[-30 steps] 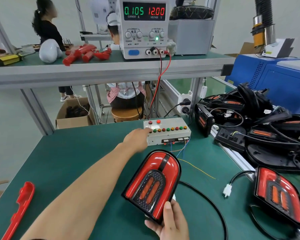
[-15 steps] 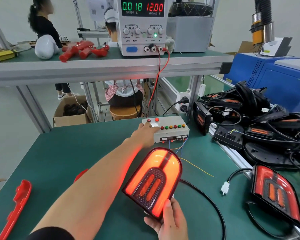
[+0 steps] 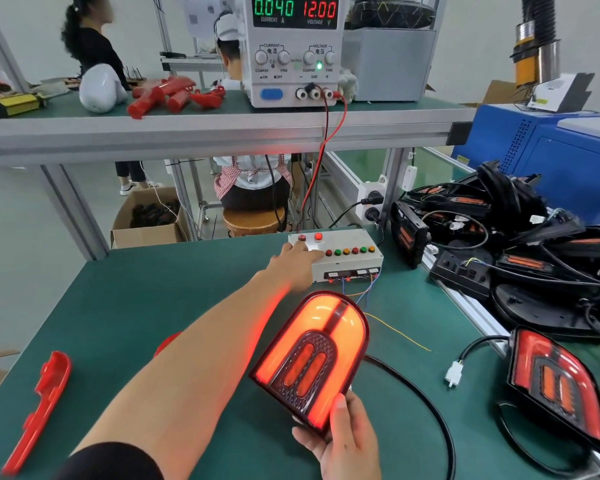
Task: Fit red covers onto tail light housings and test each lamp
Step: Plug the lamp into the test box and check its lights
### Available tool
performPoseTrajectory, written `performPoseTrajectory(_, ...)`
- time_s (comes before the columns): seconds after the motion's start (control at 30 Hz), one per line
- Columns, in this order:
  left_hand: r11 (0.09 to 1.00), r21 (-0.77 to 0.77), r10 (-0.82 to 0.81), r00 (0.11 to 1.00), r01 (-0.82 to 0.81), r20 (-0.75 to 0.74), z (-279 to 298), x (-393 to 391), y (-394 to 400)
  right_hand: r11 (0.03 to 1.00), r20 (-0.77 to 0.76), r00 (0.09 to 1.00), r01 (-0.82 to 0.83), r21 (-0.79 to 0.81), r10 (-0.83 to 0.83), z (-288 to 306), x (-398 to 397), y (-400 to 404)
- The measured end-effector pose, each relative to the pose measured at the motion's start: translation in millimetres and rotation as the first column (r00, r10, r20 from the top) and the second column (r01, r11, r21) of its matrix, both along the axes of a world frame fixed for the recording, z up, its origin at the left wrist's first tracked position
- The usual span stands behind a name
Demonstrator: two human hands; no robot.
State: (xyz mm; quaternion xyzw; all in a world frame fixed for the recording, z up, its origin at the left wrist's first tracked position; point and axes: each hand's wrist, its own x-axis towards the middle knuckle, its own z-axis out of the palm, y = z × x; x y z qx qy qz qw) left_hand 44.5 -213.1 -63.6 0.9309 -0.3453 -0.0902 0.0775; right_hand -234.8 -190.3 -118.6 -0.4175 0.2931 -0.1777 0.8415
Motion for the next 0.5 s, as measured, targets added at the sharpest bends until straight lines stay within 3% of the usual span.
performPoseTrajectory(0.5,0.999,-0.022,0.023,1.0,-0.023,-0.017,7.9,4.8,-2.8,0.999,0.055,0.998,-0.044,-0.009,0.044,-3.4,-3.0,-2.0)
